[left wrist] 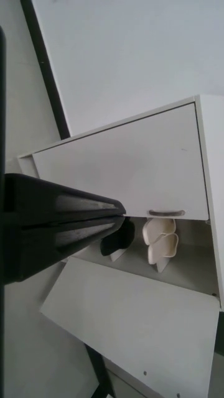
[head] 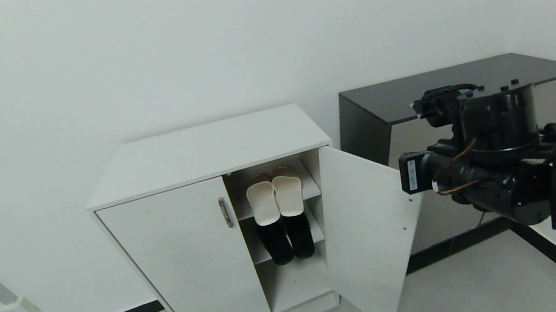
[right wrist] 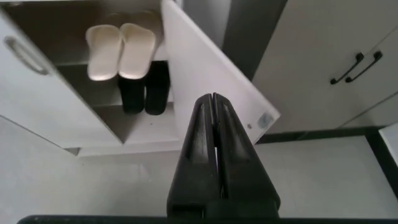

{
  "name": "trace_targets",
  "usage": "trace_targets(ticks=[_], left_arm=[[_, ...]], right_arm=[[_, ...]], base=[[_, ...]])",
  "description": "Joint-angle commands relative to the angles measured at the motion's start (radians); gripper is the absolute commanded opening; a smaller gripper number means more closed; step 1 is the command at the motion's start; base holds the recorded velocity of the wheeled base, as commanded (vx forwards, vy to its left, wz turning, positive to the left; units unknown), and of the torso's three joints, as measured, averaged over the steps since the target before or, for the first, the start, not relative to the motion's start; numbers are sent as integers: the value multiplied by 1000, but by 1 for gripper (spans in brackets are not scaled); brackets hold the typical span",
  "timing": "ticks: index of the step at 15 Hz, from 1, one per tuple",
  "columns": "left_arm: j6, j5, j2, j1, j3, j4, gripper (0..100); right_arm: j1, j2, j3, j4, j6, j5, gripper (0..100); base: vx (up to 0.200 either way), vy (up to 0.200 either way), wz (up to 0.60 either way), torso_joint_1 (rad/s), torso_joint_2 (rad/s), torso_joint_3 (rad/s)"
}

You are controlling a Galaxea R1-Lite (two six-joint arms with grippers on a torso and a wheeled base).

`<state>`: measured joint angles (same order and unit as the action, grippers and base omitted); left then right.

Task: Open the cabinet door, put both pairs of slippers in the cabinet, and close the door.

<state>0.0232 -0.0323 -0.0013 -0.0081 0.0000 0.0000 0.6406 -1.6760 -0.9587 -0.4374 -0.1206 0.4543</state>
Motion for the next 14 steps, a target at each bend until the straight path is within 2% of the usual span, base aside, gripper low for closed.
trace_targets(ticks=[1,3,8,14], left_arm=[[0,0,1,0,0,0,0],[0,0,1,0,0,0,0],[0,0,1,0,0,0,0],[0,0,1,0,0,0,0]], right_arm=[[-85,-77,-68,13,-5,-29,0],[-131,-136,-106,16,-43,-78,0],[-202,-251,-176,8,-65,-124,0],[-242,-340,-233,8,-68,-124,0]], base=[[0,0,0,0,0,0],[0,0,0,0,0,0],[0,0,0,0,0,0],[0,0,0,0,0,0]])
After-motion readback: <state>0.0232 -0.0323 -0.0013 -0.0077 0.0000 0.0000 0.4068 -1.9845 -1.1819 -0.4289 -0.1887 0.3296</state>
